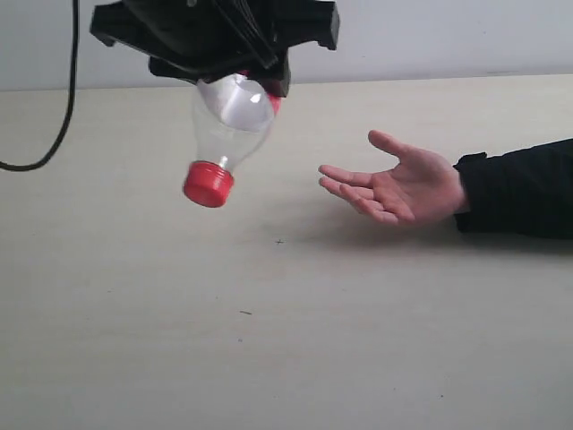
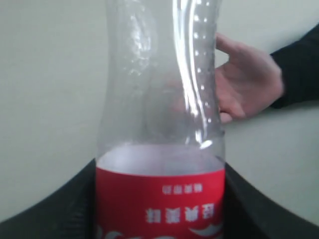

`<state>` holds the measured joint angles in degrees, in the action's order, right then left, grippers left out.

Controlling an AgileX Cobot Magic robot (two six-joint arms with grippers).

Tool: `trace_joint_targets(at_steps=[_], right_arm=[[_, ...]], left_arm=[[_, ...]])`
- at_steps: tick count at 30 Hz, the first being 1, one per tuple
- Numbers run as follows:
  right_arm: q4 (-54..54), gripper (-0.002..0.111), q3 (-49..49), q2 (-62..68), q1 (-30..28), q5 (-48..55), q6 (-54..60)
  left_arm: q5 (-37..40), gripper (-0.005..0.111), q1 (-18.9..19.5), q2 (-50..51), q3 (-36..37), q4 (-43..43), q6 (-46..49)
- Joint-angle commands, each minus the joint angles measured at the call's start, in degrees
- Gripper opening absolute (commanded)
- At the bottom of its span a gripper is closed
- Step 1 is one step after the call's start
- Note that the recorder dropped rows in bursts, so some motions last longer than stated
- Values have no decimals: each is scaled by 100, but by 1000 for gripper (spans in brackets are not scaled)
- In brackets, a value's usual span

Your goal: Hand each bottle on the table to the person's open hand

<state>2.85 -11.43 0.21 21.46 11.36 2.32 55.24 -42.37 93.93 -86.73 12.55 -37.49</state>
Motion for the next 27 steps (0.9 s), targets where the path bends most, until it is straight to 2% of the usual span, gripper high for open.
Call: trace_joint_targets(at_steps=[1, 4, 13, 16, 22, 27], right_arm=[[6, 10, 13, -21, -21, 2, 51], [6, 10, 13, -21, -21, 2, 51], [6, 10, 13, -21, -21, 2, 51], [6, 10, 13, -21, -21, 2, 51], [6, 10, 13, -21, -21, 2, 51], [6, 10, 13, -21, -21, 2, 51]], left_arm=[[-1405, 0, -245, 158, 261, -297, 41], [-1663, 0, -412, 329, 261, -315, 88], [-1971, 0, -452, 1151, 261, -517, -898], [-2429, 0, -478, 1422, 261, -922, -951], [-3586, 0, -620, 1837, 261, -1003, -1496], [-3956, 0, -620, 2114, 261, -1003, -2043]])
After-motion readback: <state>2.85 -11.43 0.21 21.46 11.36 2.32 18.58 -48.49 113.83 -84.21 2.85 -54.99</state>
